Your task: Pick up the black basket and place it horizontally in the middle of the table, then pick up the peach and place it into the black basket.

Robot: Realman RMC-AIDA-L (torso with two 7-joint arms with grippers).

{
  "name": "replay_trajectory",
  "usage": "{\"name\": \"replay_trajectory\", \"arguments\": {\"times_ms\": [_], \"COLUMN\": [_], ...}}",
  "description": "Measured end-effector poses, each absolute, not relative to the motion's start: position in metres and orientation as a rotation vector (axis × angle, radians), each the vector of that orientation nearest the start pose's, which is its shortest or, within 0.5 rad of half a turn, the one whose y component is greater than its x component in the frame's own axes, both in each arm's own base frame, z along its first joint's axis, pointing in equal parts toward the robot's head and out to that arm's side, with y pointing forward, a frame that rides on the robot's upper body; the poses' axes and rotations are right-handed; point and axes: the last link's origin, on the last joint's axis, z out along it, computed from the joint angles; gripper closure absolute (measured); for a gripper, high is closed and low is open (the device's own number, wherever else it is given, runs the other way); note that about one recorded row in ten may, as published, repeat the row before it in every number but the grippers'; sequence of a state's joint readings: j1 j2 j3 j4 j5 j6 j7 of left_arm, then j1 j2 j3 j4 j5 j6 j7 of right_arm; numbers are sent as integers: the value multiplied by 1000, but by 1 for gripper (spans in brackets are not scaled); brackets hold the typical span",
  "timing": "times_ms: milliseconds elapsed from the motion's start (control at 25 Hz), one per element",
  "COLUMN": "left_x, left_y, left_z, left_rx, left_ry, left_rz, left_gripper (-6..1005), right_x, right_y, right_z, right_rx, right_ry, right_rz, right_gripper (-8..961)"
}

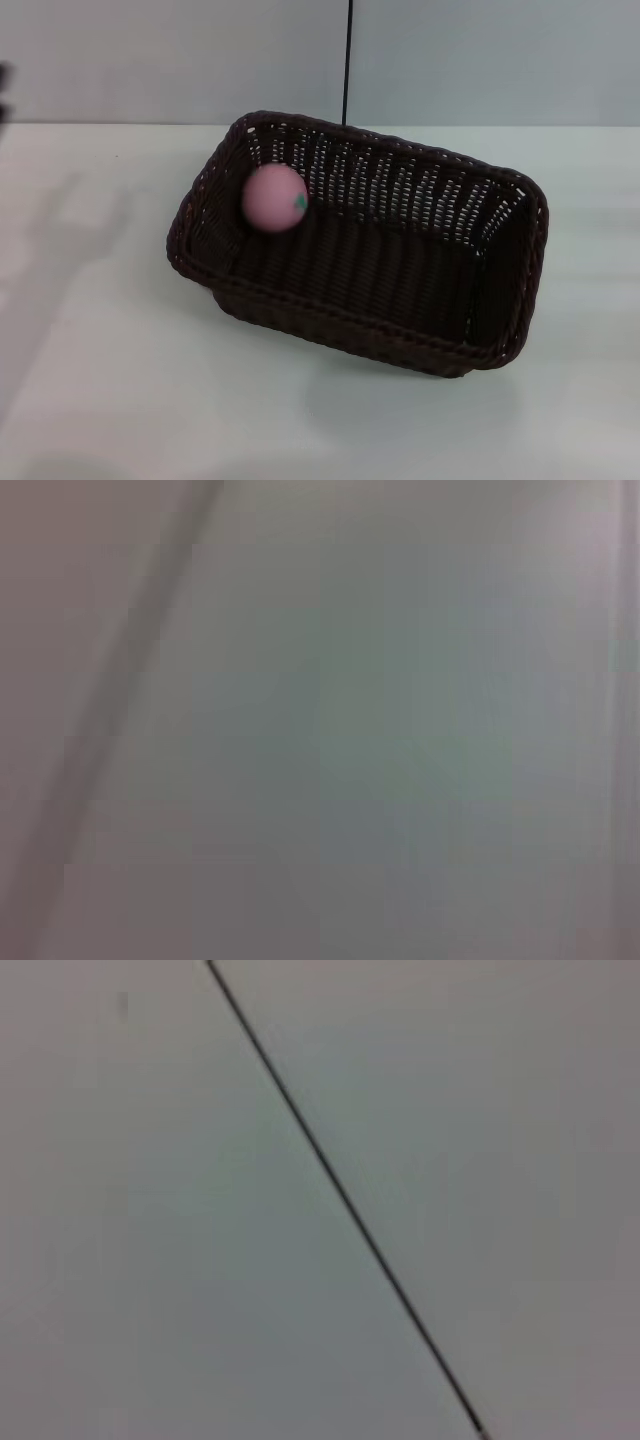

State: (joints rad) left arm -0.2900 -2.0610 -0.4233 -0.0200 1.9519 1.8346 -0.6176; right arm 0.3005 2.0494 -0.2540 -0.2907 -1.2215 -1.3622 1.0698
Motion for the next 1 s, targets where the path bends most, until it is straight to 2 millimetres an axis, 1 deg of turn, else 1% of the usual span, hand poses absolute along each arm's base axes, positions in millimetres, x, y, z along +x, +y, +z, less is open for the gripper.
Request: {"name": "replay_trajectory", "arguments": {"times_ms": [40, 200, 240, 280, 400, 560, 800, 1000], "left_x": [-322, -351, -351, -357, -363, -364, -360, -358], "left_y": [243, 216, 216, 208, 202, 201, 207, 208], "left_z": [42, 67, 67, 72, 76, 78, 78, 77], "left_rx": [-1475, -1263, -1263, -1217, -1179, -1173, -1185, -1188], "left_ry": [-450, -414, -414, -409, -410, -409, -400, -399], "left_rz": [-1316, -1193, -1193, -1159, -1139, -1136, -1153, -1164], "left_gripper": [193, 195, 195, 196, 197, 197, 197, 197], "right_x": [389, 390, 390, 391, 393, 394, 398, 399], "right_y": [283, 278, 278, 276, 274, 273, 271, 269], "right_z": [93, 93, 93, 93, 93, 93, 96, 97], "right_rx": [-1343, -1322, -1322, -1310, -1275, -1262, -1215, -1204], "right_ry": [868, 828, 828, 822, 815, 819, 822, 825], "right_rz": [1136, 1112, 1112, 1108, 1101, 1104, 1110, 1109], "right_gripper": [410, 410, 410, 410, 410, 410, 410, 410]}}
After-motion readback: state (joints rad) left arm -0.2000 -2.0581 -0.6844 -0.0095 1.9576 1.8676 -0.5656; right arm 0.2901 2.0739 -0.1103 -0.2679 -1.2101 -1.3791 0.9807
